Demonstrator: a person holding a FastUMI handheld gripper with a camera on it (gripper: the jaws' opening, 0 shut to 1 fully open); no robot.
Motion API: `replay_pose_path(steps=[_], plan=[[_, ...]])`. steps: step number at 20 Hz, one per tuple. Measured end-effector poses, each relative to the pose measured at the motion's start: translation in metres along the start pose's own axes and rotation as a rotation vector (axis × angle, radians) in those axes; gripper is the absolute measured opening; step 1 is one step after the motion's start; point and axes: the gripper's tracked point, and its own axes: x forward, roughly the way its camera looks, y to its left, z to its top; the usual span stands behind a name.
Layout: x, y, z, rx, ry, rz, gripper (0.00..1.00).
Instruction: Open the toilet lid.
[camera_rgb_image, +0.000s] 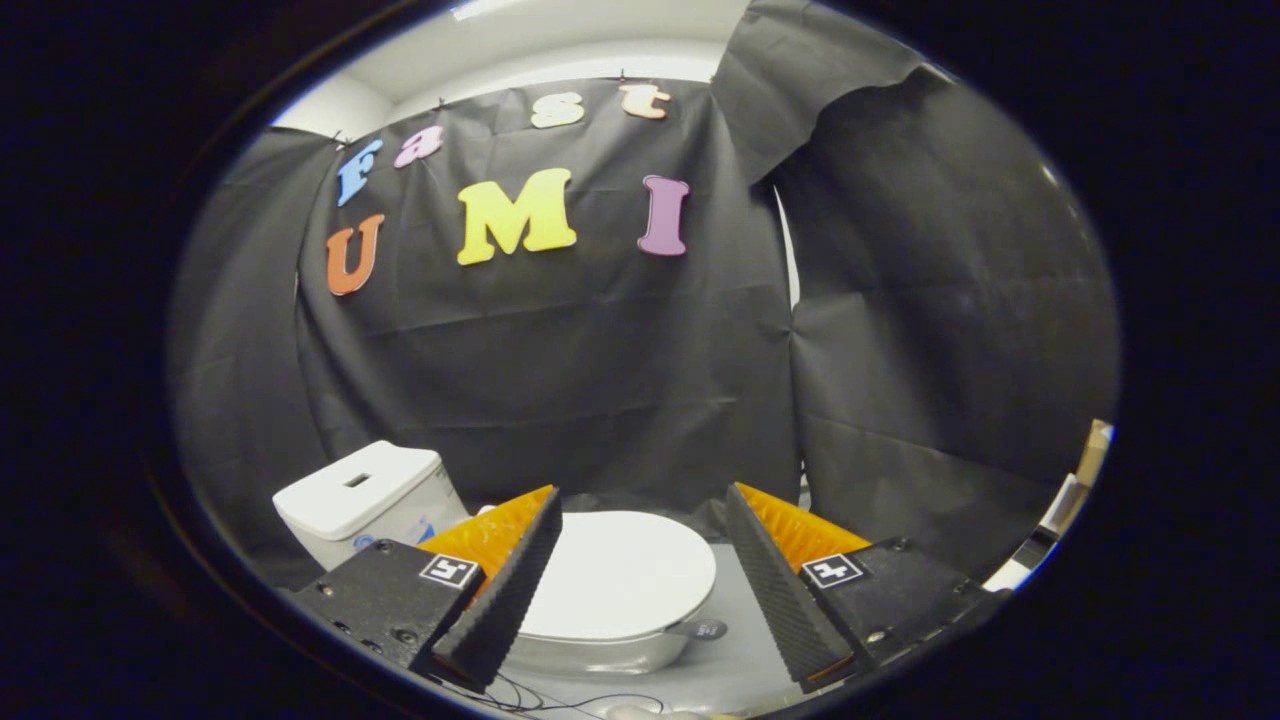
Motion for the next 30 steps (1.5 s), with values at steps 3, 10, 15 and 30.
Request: replay_pose_path(steps=[3,10,15,30], plan=[[0.02,-0.006,-0.014,0.062,0.054,0.028,1.0],[0.06,-0.048,-0.076,0.269,0.215,0.032,1.0],[0.079,-0.074,-0.127,0.438,0.344,0.031,1.0],[0.106,-0.097,-0.213,0.653,0.561,0.033,0.97]])
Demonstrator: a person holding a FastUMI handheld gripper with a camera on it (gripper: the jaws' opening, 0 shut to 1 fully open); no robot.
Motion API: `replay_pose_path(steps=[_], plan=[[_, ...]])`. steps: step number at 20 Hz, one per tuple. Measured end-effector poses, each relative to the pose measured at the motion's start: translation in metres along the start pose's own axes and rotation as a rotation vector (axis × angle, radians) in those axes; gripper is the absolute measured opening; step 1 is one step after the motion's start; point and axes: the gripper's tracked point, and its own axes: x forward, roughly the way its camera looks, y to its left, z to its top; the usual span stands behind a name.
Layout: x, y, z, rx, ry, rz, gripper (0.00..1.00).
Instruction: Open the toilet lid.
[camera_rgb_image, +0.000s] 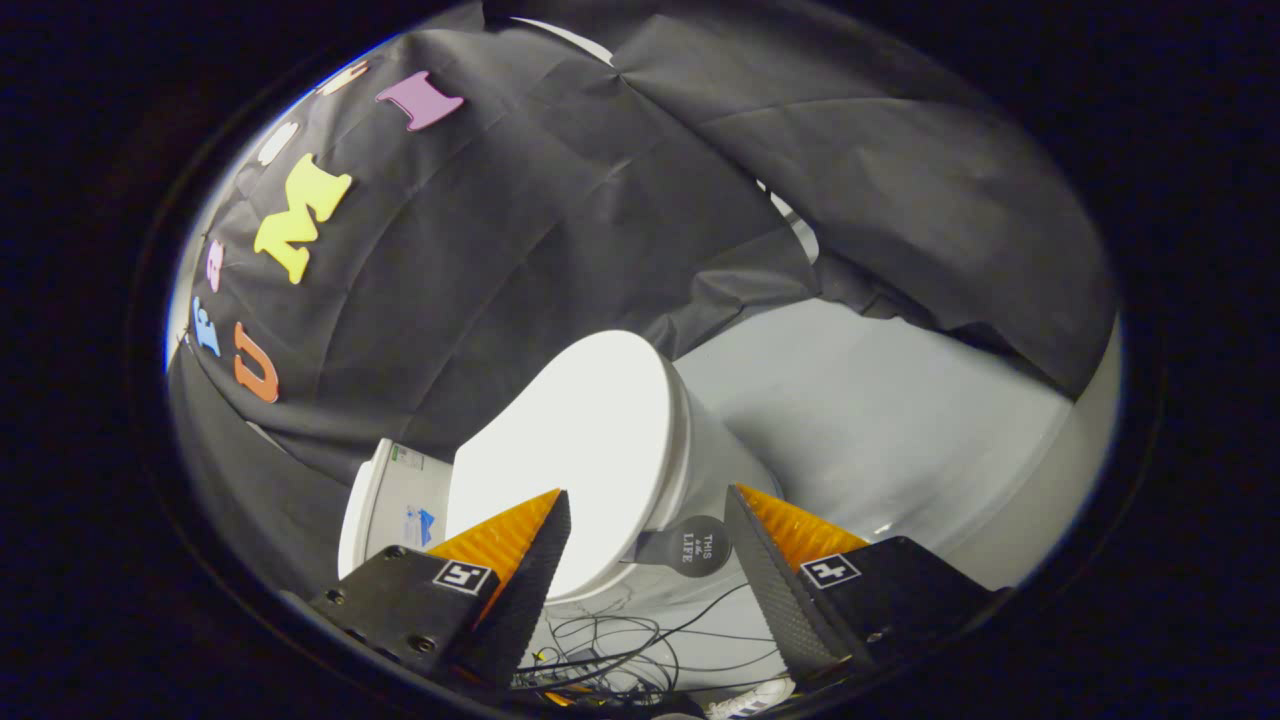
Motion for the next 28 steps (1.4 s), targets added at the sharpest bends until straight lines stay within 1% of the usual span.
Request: replay_pose_path(steps=[3,6,9,12,15,18,20,22,23,25,26,27,28], plan=[[0.006,-0.008,-0.004,0.042,0.028,0.006,0.96],[0.012,-0.015,-0.018,0.096,0.086,0.021,0.95],[0.021,-0.022,-0.032,0.096,0.135,0.024,0.92],[0.022,-0.025,-0.034,0.104,0.151,0.036,0.88],[0.024,-0.019,-0.034,0.143,0.167,0.086,0.76],[0.029,-0.017,-0.038,0.164,0.195,0.119,0.7],[0.032,-0.019,-0.035,0.193,0.195,0.129,0.64],[0.033,-0.024,-0.038,0.195,0.2,0.117,0.57],[0.033,-0.027,-0.039,0.187,0.203,0.111,0.48],[0.032,-0.025,-0.037,0.196,0.205,0.119,0.36],[0.03,-0.025,-0.034,0.2,0.204,0.131,0.33],[0.027,-0.023,-0.032,0.204,0.206,0.145,0.27],[0.026,-0.021,-0.033,0.209,0.209,0.157,0.23]])
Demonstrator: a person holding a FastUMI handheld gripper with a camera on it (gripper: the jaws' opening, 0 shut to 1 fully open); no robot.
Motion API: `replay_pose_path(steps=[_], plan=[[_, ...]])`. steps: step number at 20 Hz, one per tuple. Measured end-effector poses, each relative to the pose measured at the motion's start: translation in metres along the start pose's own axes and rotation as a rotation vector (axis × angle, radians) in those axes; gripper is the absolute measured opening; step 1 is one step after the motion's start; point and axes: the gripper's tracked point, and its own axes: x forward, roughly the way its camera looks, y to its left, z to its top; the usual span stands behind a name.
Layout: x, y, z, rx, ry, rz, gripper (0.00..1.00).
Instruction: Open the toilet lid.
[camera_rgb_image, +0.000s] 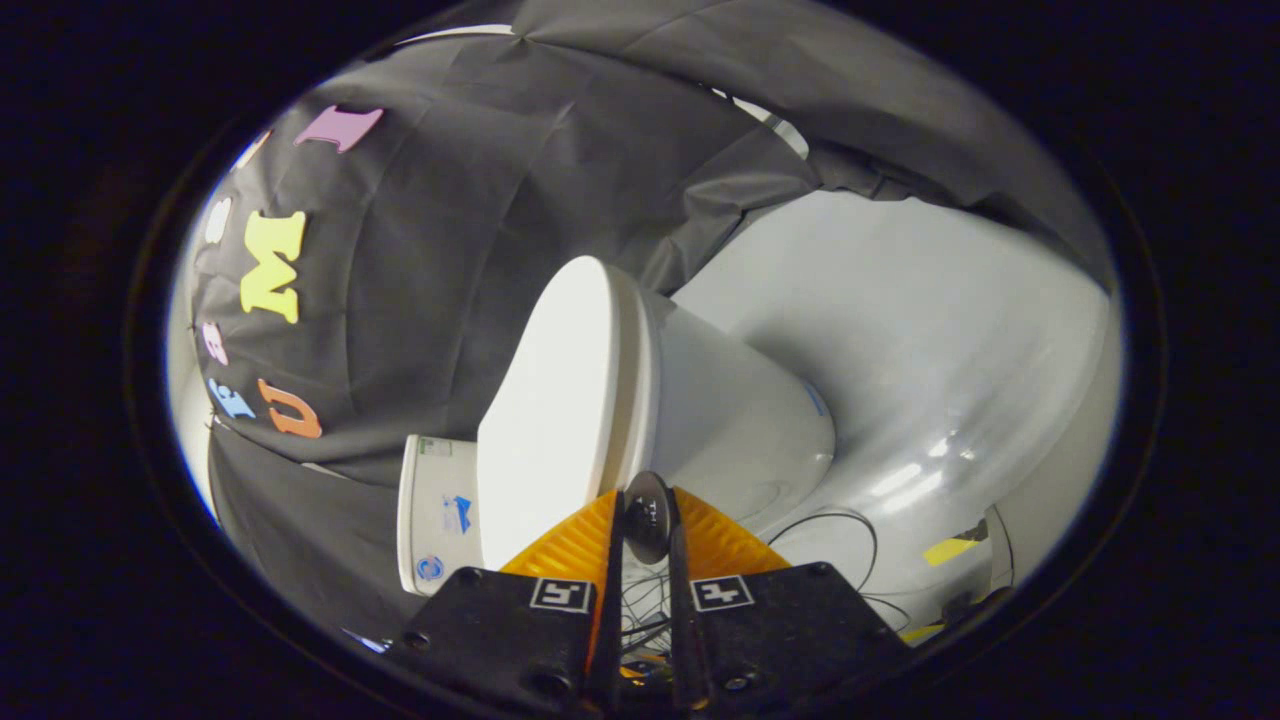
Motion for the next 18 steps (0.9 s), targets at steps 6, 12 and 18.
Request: replay_pose_path(steps=[6,12,18], plan=[[-0.002,0.007,0.001,0.037,-0.027,0.027,0.06],[-0.006,0.015,0.003,-0.018,-0.04,-0.015,0.04],[-0.017,0.037,0.006,-0.067,-0.062,-0.027,0.04]])
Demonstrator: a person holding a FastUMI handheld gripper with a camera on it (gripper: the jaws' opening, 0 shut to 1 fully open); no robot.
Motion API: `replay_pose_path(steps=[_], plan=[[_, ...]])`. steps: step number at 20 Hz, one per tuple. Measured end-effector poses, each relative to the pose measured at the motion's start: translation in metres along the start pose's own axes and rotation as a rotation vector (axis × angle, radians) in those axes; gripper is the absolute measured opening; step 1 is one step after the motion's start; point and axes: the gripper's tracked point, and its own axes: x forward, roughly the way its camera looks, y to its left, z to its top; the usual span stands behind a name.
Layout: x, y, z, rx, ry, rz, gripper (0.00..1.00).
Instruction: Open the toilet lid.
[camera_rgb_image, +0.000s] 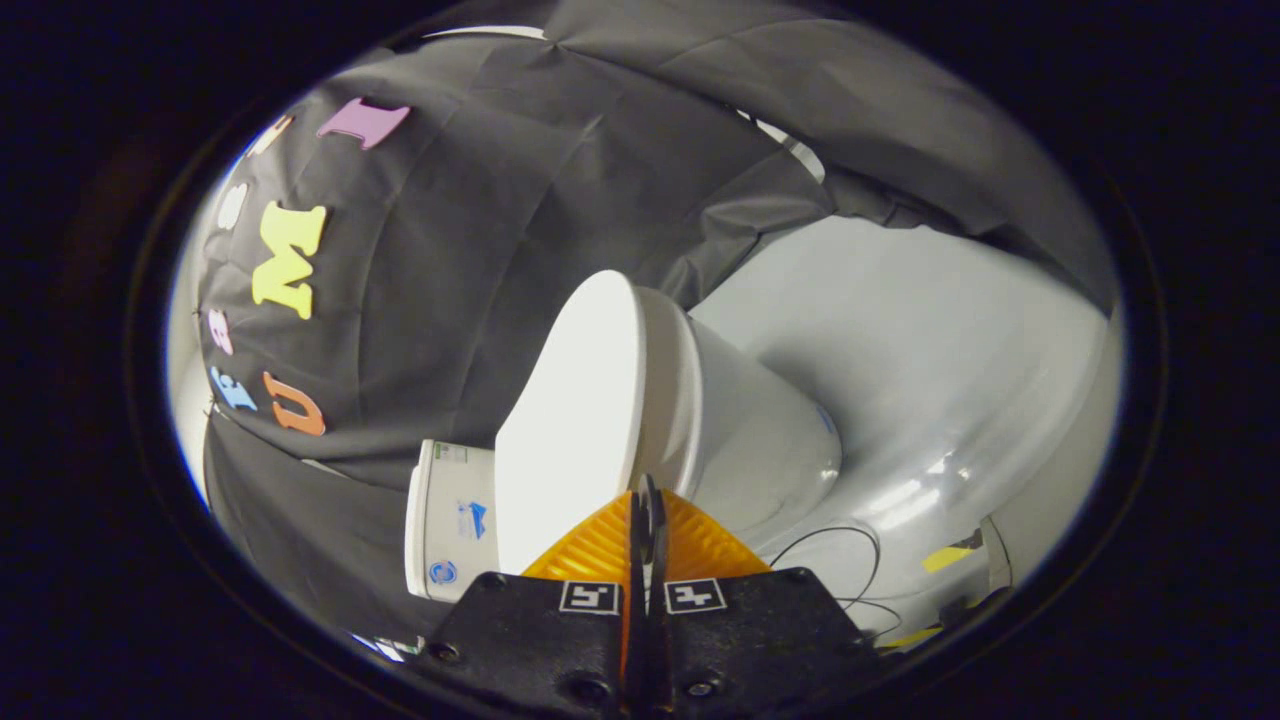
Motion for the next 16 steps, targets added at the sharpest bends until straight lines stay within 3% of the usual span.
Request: replay_pose_path(steps=[16], plan=[[-0.034,0.069,0.002,-0.2,-0.096,-0.114,0.04]])
